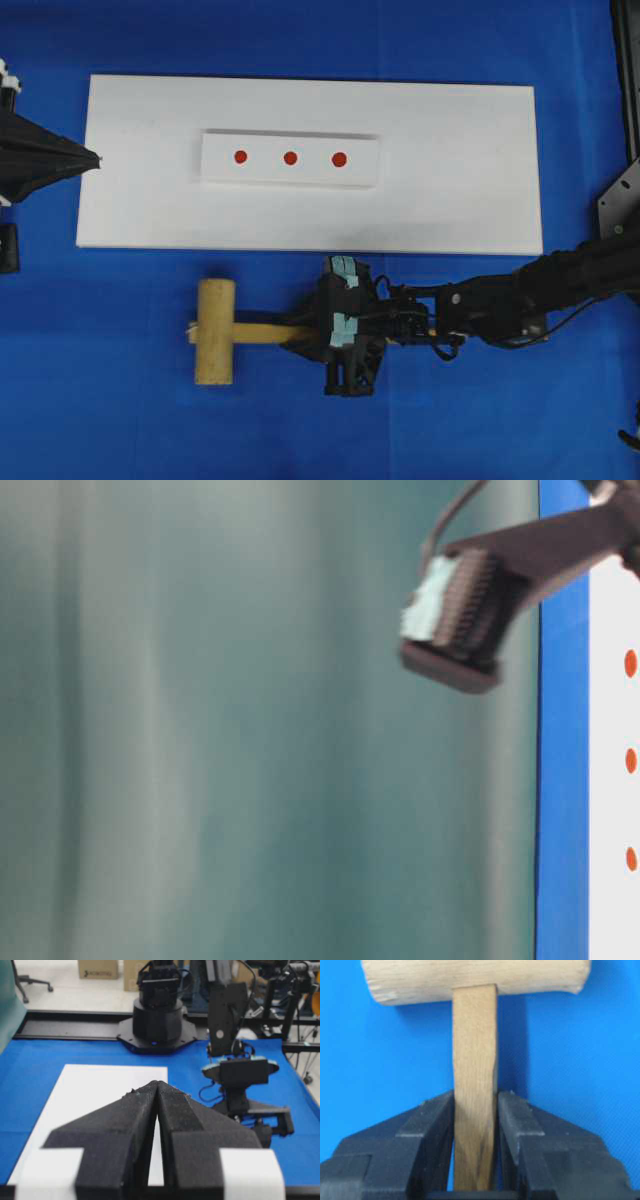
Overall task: Hit the mark with a hammer.
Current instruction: 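Close the right gripper on the handle and lift the mallet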
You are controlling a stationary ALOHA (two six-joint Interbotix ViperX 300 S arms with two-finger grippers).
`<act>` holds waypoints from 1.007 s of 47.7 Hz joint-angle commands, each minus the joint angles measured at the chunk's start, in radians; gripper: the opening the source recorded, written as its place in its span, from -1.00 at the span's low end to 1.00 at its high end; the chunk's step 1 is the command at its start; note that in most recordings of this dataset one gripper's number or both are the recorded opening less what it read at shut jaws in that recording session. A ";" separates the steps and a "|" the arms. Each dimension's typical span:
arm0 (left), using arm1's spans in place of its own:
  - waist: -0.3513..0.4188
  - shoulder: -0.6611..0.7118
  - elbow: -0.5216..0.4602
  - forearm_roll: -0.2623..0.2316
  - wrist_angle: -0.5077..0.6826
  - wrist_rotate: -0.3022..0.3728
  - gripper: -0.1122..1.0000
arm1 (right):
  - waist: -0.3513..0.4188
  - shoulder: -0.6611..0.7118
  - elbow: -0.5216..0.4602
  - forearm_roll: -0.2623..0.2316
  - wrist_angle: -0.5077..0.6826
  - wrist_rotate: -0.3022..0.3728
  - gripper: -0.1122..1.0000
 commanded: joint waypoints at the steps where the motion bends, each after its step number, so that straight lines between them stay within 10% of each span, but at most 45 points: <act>1: -0.002 0.006 -0.011 -0.002 -0.005 -0.002 -0.80 | 0.006 -0.091 0.003 -0.002 0.002 -0.005 -0.61; 38: -0.012 -0.012 -0.014 -0.002 0.040 -0.002 -0.75 | -0.051 -0.460 0.120 -0.006 0.121 -0.133 -0.61; 48: -0.012 -0.011 -0.012 -0.002 0.046 -0.003 -0.57 | -0.149 -0.497 0.123 -0.008 0.144 -0.258 -0.61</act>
